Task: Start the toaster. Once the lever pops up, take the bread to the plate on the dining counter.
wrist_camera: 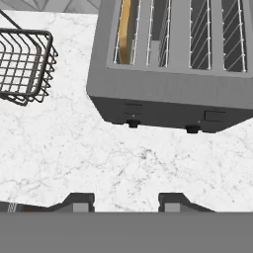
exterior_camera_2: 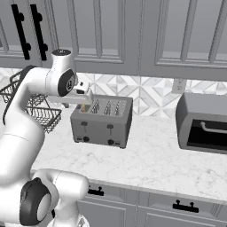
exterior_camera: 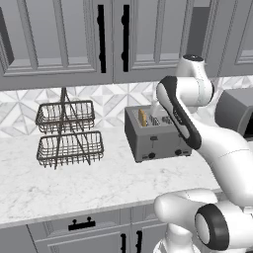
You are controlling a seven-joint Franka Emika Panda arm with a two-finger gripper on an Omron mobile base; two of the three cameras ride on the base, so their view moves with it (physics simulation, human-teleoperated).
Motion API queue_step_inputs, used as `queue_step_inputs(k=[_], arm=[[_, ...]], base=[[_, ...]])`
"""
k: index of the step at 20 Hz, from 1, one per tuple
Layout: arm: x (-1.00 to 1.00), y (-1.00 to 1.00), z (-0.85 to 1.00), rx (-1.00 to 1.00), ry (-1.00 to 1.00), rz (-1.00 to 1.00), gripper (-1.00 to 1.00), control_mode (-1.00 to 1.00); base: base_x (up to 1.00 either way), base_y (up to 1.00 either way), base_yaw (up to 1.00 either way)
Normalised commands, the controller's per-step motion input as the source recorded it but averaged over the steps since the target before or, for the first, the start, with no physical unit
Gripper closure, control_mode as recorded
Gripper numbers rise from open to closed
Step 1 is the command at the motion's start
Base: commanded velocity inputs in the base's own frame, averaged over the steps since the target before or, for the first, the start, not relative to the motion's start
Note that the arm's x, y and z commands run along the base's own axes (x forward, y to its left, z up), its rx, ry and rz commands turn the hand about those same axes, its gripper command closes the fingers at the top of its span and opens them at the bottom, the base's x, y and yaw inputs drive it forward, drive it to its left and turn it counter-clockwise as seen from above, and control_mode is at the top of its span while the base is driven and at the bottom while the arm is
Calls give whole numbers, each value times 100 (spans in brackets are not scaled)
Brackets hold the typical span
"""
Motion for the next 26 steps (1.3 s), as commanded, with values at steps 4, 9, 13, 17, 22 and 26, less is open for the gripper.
queue_step_inputs(k=[4, 9, 13, 17, 22, 26], arm=[[-15, -3, -3, 0, 0, 0, -100, -100], [-67, -24, -24, 0, -9, 0, -100, -100], [-12, 1, -46, 0, -9, -4, -100, -100], [55, 31, -35, 0, -9, -8, -100, -100], [70, 39, -17, -1, -11, -4, -100, -100], [59, 4, 0, 0, -1, -1, 100, -100]], base=[[0, 0, 0], [0, 0, 0], [0, 0, 0], [0, 0, 0], [0, 0, 0], [0, 0, 0]])
